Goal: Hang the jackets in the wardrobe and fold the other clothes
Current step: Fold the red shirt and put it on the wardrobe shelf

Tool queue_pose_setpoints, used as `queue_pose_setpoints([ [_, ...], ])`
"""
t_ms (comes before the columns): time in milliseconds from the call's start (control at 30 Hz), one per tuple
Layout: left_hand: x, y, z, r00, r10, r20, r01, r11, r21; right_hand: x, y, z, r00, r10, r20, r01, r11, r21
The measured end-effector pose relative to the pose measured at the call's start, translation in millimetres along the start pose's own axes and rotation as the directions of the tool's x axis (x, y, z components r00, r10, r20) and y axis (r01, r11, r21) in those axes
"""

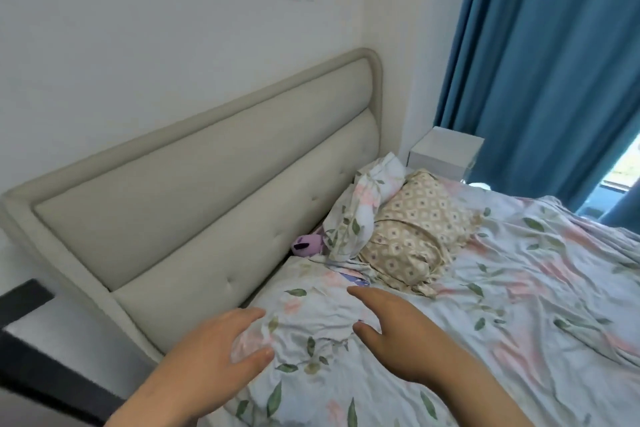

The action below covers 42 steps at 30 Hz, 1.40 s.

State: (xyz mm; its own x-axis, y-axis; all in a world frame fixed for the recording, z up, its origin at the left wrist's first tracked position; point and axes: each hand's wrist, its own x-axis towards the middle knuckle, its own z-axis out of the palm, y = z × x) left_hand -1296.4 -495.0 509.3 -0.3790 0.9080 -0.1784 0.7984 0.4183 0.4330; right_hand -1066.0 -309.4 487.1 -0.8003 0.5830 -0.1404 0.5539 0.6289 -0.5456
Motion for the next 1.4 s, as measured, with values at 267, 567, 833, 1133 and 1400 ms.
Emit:
queue_pose_setpoints([
  [267, 52, 33, 29, 0.962, 0.219, 0.161, -0.222, 0.975, 0.001, -80, 32, -10, 0.939, 0.333, -0.088, -0.331, 0.943, 0.034],
  [567, 78, 83, 68, 0.816, 0.481, 0.32, -0.444, 0.877, -0.186, -180, 9, -3, 0.747, 0.638, -0.187, -0.635, 0.768, 0.079],
  [833, 50, 149, 95, 0.633, 0.663, 0.4, -0.607, 0.746, -0.274, -265, -18, -2, 0.583, 0.748, -0.318, -0.759, 0.641, 0.117],
  [1133, 14, 239, 114, 0.538, 0.73, 0.421, -0.717, 0.659, -0.227, -359, -1, -7, 0.435, 0.81, -0.393, -0.788, 0.553, 0.269],
  [1400, -54, 353, 191, 0.489, 0.72, 0.493, -0.751, 0.635, -0.182, -491, 83, 0, 0.37, 0.854, -0.365, -0.791, 0.496, 0.358],
])
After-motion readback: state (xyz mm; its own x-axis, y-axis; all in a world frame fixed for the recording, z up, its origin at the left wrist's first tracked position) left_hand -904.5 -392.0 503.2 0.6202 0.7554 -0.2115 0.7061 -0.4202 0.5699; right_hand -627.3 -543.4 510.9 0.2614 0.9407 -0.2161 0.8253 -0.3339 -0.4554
